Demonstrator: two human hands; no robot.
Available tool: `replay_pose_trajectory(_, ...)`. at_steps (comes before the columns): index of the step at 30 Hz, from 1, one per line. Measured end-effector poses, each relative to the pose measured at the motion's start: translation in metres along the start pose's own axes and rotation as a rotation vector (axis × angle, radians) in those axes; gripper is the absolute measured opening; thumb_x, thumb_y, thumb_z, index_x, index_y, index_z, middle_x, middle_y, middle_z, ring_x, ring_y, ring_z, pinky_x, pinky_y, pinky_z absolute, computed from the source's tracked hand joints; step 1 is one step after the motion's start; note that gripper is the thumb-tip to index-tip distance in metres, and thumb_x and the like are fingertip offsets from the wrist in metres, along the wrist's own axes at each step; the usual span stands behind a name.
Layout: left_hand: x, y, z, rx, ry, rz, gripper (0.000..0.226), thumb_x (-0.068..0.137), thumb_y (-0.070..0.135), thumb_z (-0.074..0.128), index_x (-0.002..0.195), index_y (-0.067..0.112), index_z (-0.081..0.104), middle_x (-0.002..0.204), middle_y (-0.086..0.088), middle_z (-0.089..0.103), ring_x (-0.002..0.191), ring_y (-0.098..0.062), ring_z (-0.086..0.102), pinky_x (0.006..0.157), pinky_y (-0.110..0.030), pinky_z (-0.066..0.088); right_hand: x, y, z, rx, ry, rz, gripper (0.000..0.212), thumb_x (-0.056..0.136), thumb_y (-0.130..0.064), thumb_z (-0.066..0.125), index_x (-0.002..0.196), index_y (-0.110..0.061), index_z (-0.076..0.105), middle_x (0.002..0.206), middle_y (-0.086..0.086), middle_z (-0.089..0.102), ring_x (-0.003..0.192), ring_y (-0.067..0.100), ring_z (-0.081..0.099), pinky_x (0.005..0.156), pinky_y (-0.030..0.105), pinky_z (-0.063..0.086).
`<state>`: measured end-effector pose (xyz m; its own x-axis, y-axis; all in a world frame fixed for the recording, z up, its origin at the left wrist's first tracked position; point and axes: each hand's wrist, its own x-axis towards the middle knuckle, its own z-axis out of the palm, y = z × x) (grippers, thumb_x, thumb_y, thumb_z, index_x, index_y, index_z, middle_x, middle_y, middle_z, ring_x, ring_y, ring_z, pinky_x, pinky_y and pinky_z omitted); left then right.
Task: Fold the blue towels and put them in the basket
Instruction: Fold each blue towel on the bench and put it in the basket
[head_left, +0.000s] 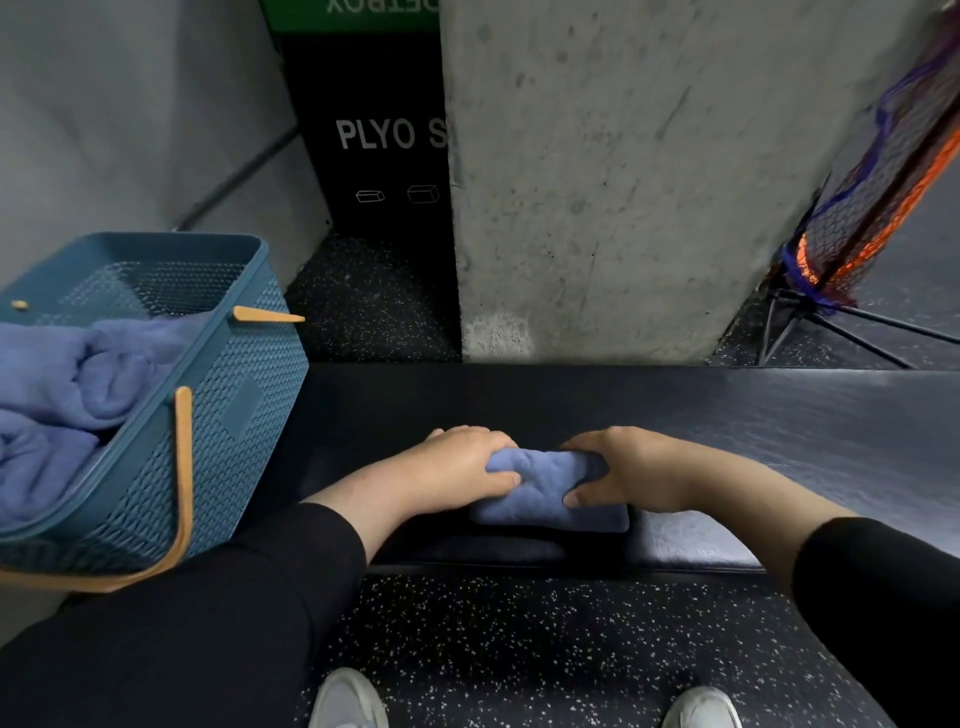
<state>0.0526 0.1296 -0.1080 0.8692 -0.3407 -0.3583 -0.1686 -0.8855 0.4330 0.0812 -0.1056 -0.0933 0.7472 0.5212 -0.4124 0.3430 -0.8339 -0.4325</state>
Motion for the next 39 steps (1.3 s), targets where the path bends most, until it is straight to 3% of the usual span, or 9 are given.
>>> replay_pose_trajectory(5,-0.003,-0.004,-0.002,-0.006,0.029,0.07,0.028,0.085,0.052,0.057,0.109,0.037,0.061,0.12,0.019,0.052,0.115,-0.007,0.045,0.105,-0.035,0.033,-0.006,0.001,0.001,0.11,0.045,-0.05,0.044,0.078,-0.047,0.075,0.119,-0.037,0.063,0.103,-0.017,0.067,0.095,0.0,0.062,0.087,0.028,0.053)
replay_pose_trajectory(10,-0.016,-0.005,-0.01,-0.327,0.028,0.059,0.038,0.066,0.061,0.065,0.097,0.039,0.061,0.095,0.015,0.068,0.09,-0.006,0.065,0.085,-0.038,0.055,-0.018,-0.005,-0.008,0.151,0.121,-0.139,0.047,0.08,-0.039,0.076,0.124,-0.039,0.06,0.105,-0.028,0.051,0.097,-0.005,0.056,0.08,0.014,0.046)
replay_pose_trajectory(14,-0.028,0.0,-0.022,-0.534,0.13,0.097,0.032,0.071,0.047,0.078,0.096,0.033,0.064,0.091,0.013,0.068,0.084,0.001,0.062,0.077,-0.025,0.052,-0.028,-0.016,-0.021,0.162,0.174,-0.172,0.052,0.082,-0.038,0.076,0.13,-0.037,0.058,0.112,-0.027,0.049,0.103,-0.003,0.056,0.089,0.022,0.048)
replay_pose_trajectory(18,-0.051,0.01,-0.039,-0.707,0.269,0.132,0.019,0.083,0.025,0.081,0.099,0.019,0.071,0.098,-0.001,0.074,0.088,-0.004,0.066,0.083,-0.027,0.054,-0.043,-0.035,-0.039,0.224,0.158,-0.133,0.065,0.078,-0.045,0.08,0.137,-0.039,0.053,0.123,-0.028,0.058,0.114,-0.011,0.054,0.102,0.019,0.045)
replay_pose_trajectory(22,-0.08,0.021,-0.067,-0.82,0.458,0.118,0.02,0.082,0.024,0.082,0.099,0.02,0.072,0.096,-0.005,0.074,0.086,-0.007,0.066,0.084,-0.032,0.056,-0.059,-0.081,-0.055,0.307,0.142,-0.197,0.036,0.087,-0.046,0.071,0.121,-0.039,0.063,0.111,-0.022,0.07,0.105,-0.004,0.064,0.096,0.028,0.051)
replay_pose_trajectory(26,-0.116,0.01,-0.095,-0.787,0.717,0.092,0.025,0.082,0.039,0.077,0.104,0.031,0.069,0.099,0.008,0.072,0.096,-0.008,0.067,0.089,-0.033,0.055,-0.062,-0.134,-0.069,0.388,0.208,-0.248,0.031,0.086,-0.047,0.064,0.114,-0.034,0.069,0.106,-0.016,0.074,0.101,0.002,0.068,0.095,0.035,0.052)
replay_pose_trajectory(28,-0.14,0.001,-0.109,-0.766,0.856,0.084,0.021,0.089,0.034,0.073,0.108,0.034,0.067,0.103,0.014,0.071,0.099,-0.001,0.065,0.091,-0.028,0.053,-0.061,-0.163,-0.08,0.389,0.222,-0.286,0.034,0.084,-0.047,0.064,0.114,-0.033,0.07,0.105,-0.015,0.075,0.101,0.003,0.069,0.093,0.034,0.053)
replay_pose_trajectory(34,-0.221,-0.051,-0.146,-0.67,1.376,0.046,0.014,0.099,0.018,0.062,0.103,0.03,0.067,0.093,0.014,0.071,0.088,-0.002,0.066,0.078,-0.011,0.048,-0.036,-0.244,-0.115,0.279,0.33,-0.383,0.018,0.088,-0.043,0.063,0.103,-0.04,0.071,0.093,-0.02,0.075,0.088,-0.004,0.069,0.073,0.014,0.051)
replay_pose_trajectory(39,-0.257,-0.129,-0.152,-0.396,1.47,-0.24,0.013,0.098,0.021,0.061,0.105,0.022,0.071,0.102,0.011,0.072,0.099,-0.011,0.067,0.09,-0.026,0.05,0.028,-0.309,-0.134,0.206,0.413,-0.413,0.012,0.094,-0.036,0.065,0.103,-0.034,0.073,0.092,-0.017,0.075,0.087,0.001,0.069,0.078,0.027,0.054)
